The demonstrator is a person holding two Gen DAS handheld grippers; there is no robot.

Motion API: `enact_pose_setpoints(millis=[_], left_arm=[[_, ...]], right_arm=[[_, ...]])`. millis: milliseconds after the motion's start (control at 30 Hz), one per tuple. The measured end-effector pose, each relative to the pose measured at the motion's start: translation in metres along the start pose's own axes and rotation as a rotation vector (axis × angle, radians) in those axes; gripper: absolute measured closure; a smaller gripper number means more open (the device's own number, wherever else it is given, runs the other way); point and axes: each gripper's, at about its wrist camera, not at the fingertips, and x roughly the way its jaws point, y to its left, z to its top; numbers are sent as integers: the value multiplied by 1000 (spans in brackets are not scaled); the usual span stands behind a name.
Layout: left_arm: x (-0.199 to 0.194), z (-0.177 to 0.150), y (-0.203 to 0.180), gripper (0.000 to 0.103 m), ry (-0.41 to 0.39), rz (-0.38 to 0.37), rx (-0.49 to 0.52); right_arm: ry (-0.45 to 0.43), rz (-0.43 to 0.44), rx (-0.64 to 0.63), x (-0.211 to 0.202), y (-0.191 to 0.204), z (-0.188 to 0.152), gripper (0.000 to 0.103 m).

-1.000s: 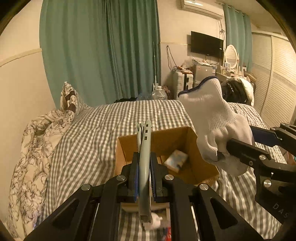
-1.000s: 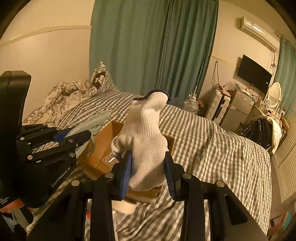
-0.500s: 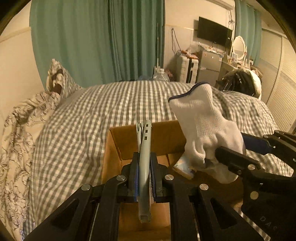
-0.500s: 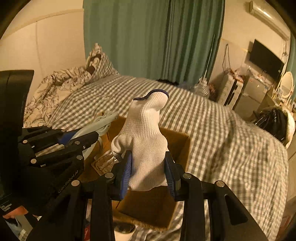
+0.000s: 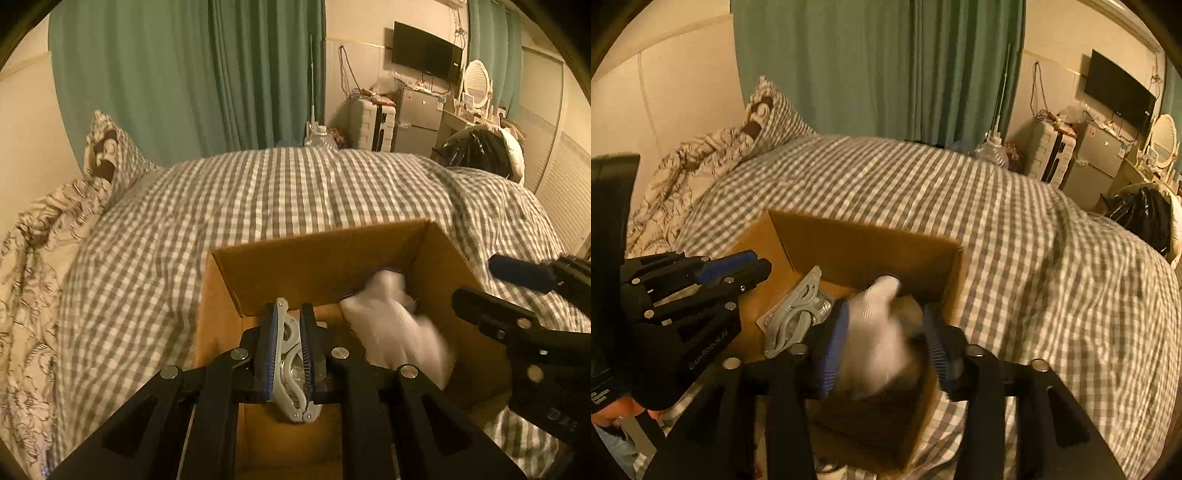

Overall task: Organize objects
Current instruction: 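Grasp the pale blue clip with left gripper while right carries glove, drop both in box, then reach both grippers back toward the jar and tube beside the box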

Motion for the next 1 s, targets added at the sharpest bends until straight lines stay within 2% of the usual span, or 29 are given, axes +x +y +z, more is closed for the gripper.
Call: enact_pose_setpoints(millis=[33,100,167,200,333,400,567,667,833,1000], left_arm=[[-9,2,0,88,-11,7,0],[-21,4,0,78,-26,18,-2],[-41,7,0,38,-52,30,-13],[-50,8,0,33,-70,37,-21],[-91,9,2,31,-127,35,-39],[-109,8,2,31,-150,47,-43],[-154,0,4,12,-206,64,-36],[-172,-10,5,10,-214,62,-28],[-191,-39,6,2,-226,49,-45],[-195,-75,5,2,-222,45,-64]], right_arm=[[-18,-7,5,-9,-1,1,43],[-57,-15,17,-28,-1,3,39],[-89,-22,21,-51,-2,5,35],[-102,-30,19,-62,-1,5,32],[-169,-59,-4,-111,5,4,27],[-194,-68,-4,-133,7,1,21],[-246,-94,-22,-181,17,-10,18],[-266,-100,-33,-203,24,-21,15],[-267,-98,-49,-224,38,-42,14],[-257,-98,-43,-224,47,-68,13]])
